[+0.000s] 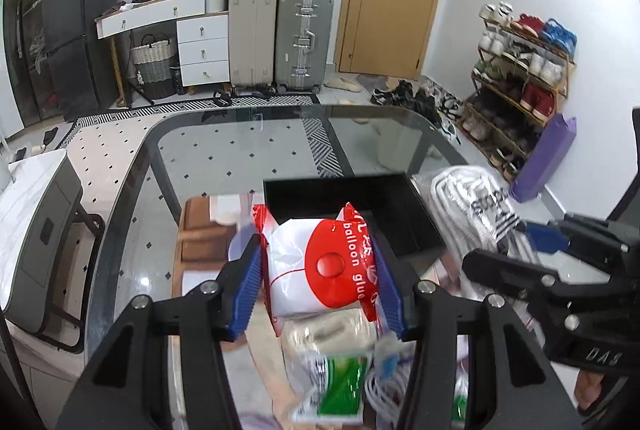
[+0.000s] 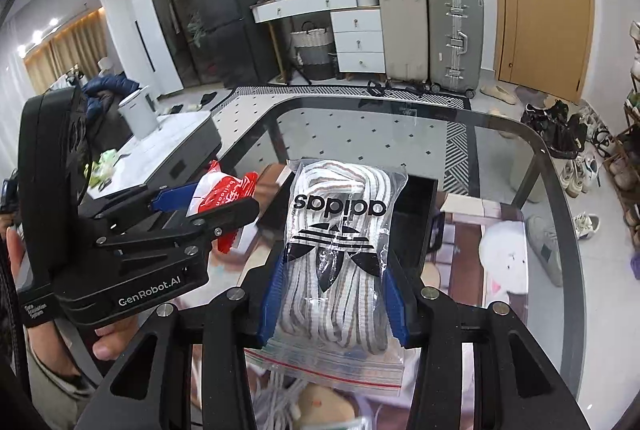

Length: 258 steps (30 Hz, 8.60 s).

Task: Organize soft objects
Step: 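Lower glue bag into black box with left tool while right tool drops Adidas bag in, then grasp green sachet with left tool while right tool grasps the white foam piece, then place green sachet into black box with left tool while right tool drops foam in, then grasp coiled white cable with left tool while right tool grasps another green sachet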

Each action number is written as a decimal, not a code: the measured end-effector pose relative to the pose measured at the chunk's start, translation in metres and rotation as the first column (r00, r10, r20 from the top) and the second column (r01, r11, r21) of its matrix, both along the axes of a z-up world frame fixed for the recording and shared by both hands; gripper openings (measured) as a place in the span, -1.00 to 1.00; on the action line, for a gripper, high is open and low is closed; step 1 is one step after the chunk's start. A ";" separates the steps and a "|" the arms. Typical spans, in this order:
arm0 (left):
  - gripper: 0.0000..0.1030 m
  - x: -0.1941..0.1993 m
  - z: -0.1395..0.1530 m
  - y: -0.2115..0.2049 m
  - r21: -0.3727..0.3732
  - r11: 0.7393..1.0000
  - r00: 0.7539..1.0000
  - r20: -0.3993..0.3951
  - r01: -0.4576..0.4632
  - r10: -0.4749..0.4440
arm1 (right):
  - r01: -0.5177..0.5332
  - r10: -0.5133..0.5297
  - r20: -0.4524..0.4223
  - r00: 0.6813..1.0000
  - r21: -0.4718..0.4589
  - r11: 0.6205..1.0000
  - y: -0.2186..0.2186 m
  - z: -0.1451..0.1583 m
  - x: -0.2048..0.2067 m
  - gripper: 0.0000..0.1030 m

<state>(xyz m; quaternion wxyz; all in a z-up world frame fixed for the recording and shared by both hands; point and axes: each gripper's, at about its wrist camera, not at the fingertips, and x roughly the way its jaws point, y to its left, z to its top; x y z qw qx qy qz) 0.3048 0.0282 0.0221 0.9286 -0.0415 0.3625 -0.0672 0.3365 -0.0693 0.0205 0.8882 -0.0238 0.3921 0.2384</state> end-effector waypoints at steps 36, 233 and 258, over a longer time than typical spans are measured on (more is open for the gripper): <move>0.24 0.076 -0.056 -0.001 -0.062 0.997 0.989 -0.142 -0.054 0.045 | 0.106 -0.098 -0.144 0.985 0.054 0.993 0.002 -0.072 0.115 0.03; -0.49 0.056 -0.072 -0.040 0.100 0.991 0.959 -0.279 0.084 -0.053 | -0.015 -0.012 -0.121 0.993 -0.221 0.975 0.018 -0.096 0.084 -0.19; 0.13 0.031 -0.052 -0.025 0.094 0.992 0.972 -0.228 0.087 -0.063 | 0.005 -0.017 -0.122 0.992 -0.099 0.995 -0.003 -0.064 0.044 0.29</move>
